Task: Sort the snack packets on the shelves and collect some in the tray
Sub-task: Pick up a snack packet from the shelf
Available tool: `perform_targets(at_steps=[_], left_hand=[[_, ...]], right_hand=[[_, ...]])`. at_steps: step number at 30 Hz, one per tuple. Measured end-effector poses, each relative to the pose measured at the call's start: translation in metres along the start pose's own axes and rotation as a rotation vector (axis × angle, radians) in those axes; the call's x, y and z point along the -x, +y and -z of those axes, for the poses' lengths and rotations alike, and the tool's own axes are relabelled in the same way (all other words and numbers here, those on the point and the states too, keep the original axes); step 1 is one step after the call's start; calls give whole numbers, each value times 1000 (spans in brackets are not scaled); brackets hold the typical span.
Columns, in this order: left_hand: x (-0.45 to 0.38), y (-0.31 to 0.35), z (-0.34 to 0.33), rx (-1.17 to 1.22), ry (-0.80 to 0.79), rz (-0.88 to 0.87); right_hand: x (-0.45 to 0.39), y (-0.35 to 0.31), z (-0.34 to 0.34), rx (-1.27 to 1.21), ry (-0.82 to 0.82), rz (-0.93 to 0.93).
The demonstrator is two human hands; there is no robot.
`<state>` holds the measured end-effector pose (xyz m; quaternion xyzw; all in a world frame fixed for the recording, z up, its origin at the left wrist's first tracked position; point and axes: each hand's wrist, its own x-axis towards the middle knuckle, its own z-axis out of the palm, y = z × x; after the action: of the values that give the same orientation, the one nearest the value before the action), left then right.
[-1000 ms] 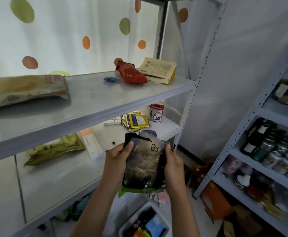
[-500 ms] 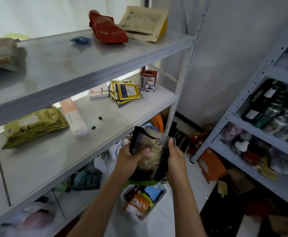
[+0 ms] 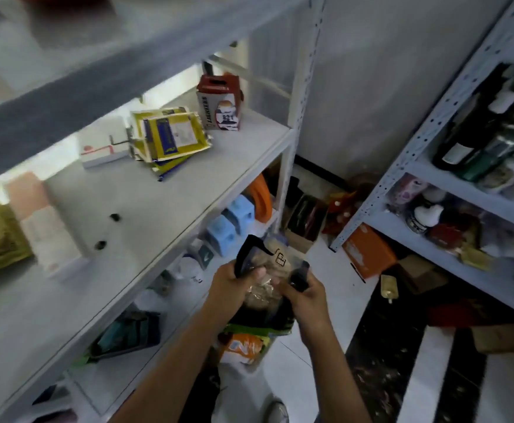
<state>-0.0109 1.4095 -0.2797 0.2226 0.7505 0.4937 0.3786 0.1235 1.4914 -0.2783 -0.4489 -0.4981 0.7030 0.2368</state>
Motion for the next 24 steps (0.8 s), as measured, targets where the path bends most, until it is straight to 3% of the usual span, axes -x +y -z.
perform_targets(at_steps=[6, 13, 20, 24], left_hand=[[-75, -61, -22, -57, -276, 65], [-129, -199, -31, -438, -487, 296], [-188, -326, -54, -390, -428, 424], [-222, -408, -65, -368, -376, 501]], right_hand=[[-47, 68, -3, -85, 297, -213], [-104, 189, -1, -109, 481, -436], [-177, 335, -3, -112, 526, -601], [-232, 425, -2, 56, 408, -628]])
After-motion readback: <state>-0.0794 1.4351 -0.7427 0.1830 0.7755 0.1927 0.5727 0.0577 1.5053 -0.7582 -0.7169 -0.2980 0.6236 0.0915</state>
